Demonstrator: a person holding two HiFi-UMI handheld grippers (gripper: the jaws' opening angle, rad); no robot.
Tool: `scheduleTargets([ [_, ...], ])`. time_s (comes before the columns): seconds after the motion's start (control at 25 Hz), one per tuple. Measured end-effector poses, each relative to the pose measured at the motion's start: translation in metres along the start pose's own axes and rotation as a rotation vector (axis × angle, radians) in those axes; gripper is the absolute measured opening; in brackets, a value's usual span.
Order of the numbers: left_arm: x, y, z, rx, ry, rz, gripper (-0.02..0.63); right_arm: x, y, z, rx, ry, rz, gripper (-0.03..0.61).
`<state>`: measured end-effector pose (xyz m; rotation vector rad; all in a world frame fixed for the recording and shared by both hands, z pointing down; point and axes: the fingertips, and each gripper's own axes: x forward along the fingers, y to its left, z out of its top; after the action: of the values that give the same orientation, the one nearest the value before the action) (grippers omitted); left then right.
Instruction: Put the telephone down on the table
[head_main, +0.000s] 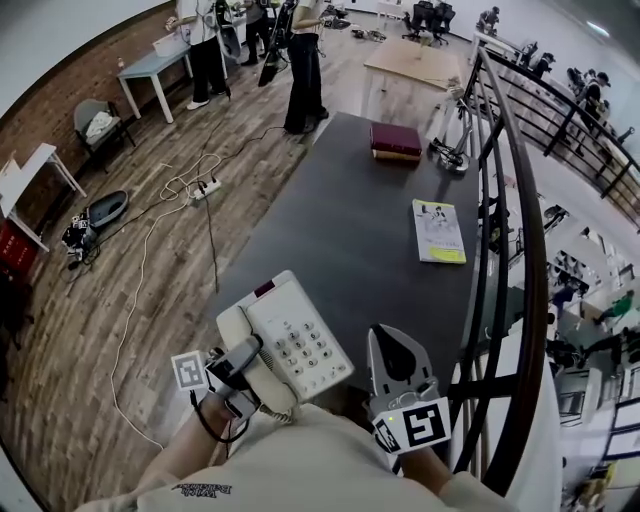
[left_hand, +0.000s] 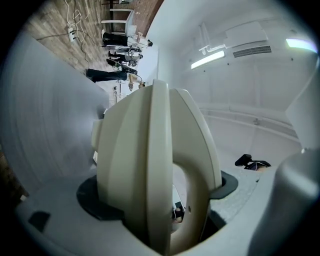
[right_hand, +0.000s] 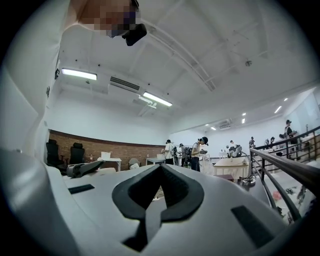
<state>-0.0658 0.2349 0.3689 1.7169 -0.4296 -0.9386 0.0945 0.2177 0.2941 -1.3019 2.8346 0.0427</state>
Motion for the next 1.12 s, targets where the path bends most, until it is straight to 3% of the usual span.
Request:
scheduleTargets([
  [0.44, 0.036, 0.038, 0.09, -0.012, 0.069, 0.015, 0.48, 0.099, -0.022, -0.018, 0.006, 0.032, -0.04, 0.002],
  [1.12, 0.068, 0.086, 0.193, -0.069, 0.066, 0.05, 0.48, 0.208, -0.059, -0.043, 0.013, 0.113, -0.089, 0.002],
])
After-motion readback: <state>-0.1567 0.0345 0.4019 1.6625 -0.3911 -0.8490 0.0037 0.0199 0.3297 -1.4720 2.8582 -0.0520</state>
